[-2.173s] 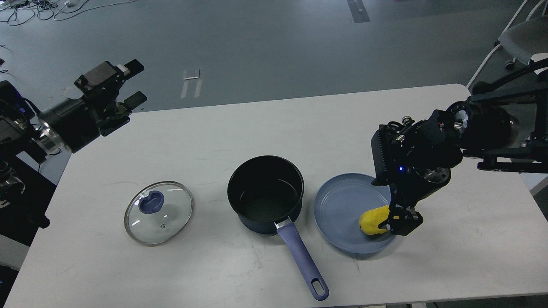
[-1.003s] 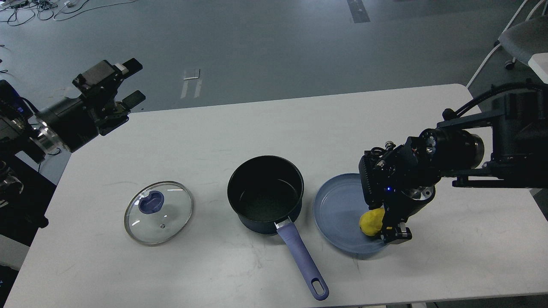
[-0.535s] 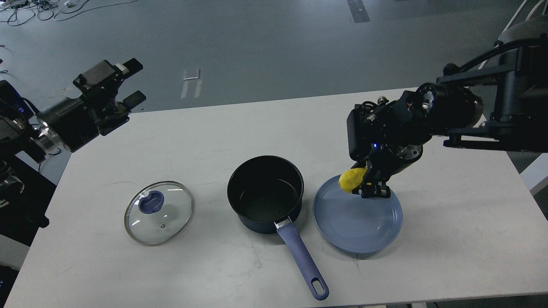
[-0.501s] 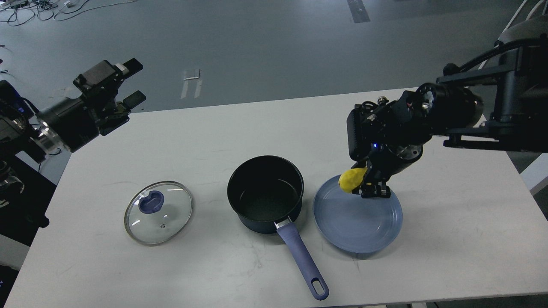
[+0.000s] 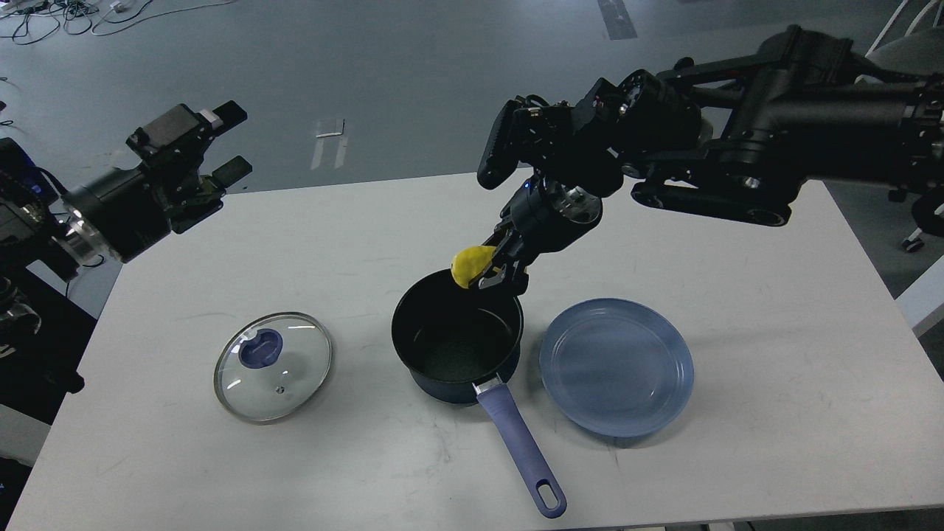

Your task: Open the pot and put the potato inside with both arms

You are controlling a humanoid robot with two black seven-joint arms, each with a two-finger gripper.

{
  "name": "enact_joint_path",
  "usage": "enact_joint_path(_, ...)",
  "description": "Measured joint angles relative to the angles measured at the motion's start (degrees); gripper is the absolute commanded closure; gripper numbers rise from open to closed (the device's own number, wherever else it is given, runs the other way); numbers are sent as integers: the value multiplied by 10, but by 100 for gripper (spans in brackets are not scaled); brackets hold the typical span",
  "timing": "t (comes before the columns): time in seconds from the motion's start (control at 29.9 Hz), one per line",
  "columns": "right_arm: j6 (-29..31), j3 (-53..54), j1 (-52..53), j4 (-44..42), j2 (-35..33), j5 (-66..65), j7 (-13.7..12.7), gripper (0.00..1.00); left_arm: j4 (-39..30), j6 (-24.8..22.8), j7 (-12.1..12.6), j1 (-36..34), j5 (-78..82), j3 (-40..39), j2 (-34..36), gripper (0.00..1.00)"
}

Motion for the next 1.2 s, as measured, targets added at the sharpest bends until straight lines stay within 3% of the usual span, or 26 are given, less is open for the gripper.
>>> enact_joint_path(0.23, 0, 1, -54, -27, 22, 22, 0, 80, -2, 0, 0, 0, 0, 0, 0, 2)
enact_joint_path(0.33, 0, 1, -70, -38, 27, 38, 0, 73, -2, 0, 0, 0, 0, 0, -1, 2)
enact_joint_path(0.37, 0, 1, -75, -42, 29, 55, 0, 65, -2, 0, 0, 0, 0, 0, -1, 2)
enact_joint_path(0.64, -3, 0, -86, -49, 37, 110, 0, 62, -3, 0, 0, -1, 0, 0, 1, 2)
enact_joint_path(0.7, -4, 0, -86, -50, 37, 112, 0, 36, -3, 0, 0, -1, 0, 0, 1, 2)
enact_joint_path(0.74, -5, 0, -86, -50, 37, 113, 0, 10, -3, 0, 0, -1, 0, 0, 1, 2)
enact_joint_path(0.77, -7, 0, -86, -51, 37, 113, 0, 3, -3, 0, 0, -1, 0, 0, 1, 2)
enact_joint_path(1.2, -34, 42, -87, -82, 6, 169, 0, 0, -3, 0, 0, -1, 0, 0, 2, 2)
